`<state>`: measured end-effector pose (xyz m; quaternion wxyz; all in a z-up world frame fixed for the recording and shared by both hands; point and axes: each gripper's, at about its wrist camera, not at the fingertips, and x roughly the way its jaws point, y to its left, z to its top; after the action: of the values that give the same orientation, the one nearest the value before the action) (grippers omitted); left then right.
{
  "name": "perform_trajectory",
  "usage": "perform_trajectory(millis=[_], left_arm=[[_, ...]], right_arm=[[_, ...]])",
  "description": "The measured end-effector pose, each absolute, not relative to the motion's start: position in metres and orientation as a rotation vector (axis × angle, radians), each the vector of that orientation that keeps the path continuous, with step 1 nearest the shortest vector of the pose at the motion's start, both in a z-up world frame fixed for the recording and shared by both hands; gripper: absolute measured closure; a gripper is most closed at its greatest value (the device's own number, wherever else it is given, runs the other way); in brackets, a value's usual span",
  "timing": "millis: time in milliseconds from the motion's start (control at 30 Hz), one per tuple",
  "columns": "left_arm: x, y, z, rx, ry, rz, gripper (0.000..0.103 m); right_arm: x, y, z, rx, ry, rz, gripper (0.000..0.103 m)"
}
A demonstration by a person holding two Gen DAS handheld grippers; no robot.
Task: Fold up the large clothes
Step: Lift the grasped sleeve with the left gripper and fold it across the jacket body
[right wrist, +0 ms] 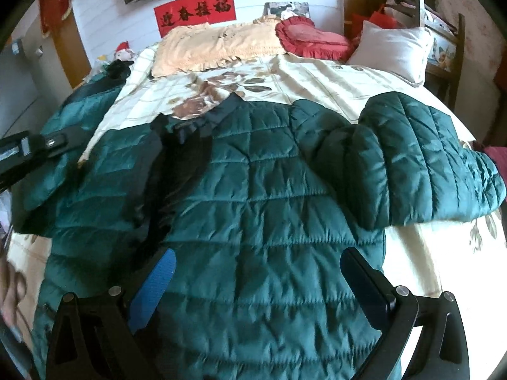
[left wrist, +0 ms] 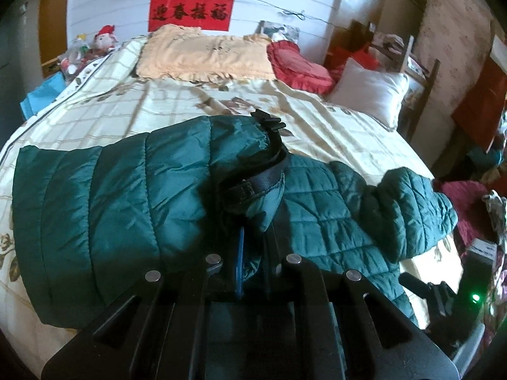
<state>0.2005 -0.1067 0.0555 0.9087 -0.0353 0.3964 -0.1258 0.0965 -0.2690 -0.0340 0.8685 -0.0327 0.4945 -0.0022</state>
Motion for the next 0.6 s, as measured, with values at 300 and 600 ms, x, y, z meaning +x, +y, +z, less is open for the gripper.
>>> perform_trajectory(millis=[300, 600], left_arm=[[0.205, -0.147, 0.028, -0.054, 0.886, -0.321, 0.094], [0.208, -0.169, 0.007, -0.1, 0.954, -0.421, 0.094]], right_arm=[[0.096, -0.298, -0.045, -0.042, 1.061, -0.059, 0.0], [0.097, -0.316, -0.054, -0.021, 1.095, -0.095, 0.0]])
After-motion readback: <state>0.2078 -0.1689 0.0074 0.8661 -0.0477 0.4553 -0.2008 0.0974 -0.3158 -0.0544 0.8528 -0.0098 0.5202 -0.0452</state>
